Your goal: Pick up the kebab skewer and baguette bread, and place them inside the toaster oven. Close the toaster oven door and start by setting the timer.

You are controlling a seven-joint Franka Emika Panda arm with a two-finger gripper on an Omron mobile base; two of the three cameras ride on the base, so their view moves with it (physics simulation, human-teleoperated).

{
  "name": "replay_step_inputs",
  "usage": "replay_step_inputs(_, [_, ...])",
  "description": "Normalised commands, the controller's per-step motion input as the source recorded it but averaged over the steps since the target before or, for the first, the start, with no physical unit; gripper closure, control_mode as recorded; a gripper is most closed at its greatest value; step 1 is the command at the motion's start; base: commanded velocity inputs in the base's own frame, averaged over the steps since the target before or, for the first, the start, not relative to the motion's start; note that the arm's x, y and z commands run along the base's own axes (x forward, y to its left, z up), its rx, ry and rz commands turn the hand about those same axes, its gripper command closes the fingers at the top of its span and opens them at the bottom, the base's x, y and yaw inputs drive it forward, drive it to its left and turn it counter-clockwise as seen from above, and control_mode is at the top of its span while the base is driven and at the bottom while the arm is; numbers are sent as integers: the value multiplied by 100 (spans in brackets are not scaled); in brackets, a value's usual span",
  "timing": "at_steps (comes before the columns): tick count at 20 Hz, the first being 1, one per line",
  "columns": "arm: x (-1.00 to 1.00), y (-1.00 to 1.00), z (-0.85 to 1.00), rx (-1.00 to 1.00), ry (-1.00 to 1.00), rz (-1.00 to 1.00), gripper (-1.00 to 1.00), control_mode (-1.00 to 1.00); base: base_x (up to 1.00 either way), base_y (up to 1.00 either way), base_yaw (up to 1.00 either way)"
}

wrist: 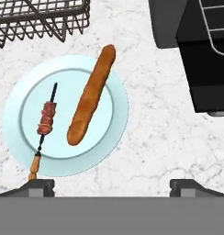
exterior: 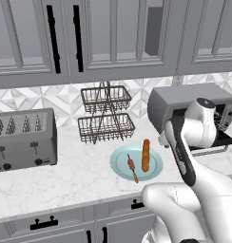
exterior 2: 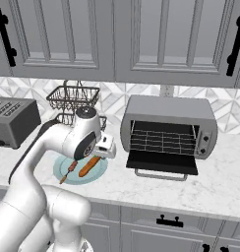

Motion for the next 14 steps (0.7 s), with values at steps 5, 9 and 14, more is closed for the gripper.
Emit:
replay_step_inputs(5, [27, 29, -38, 1, 30, -5, -100, -100, 0, 0, 0])
replay_step_inputs(9, [58, 23, -62, 0, 28, -7, -100, -100, 0, 0, 0])
replay_step_inputs(14, [64, 1, -35, 1, 19, -2, -100, -100, 0, 0, 0])
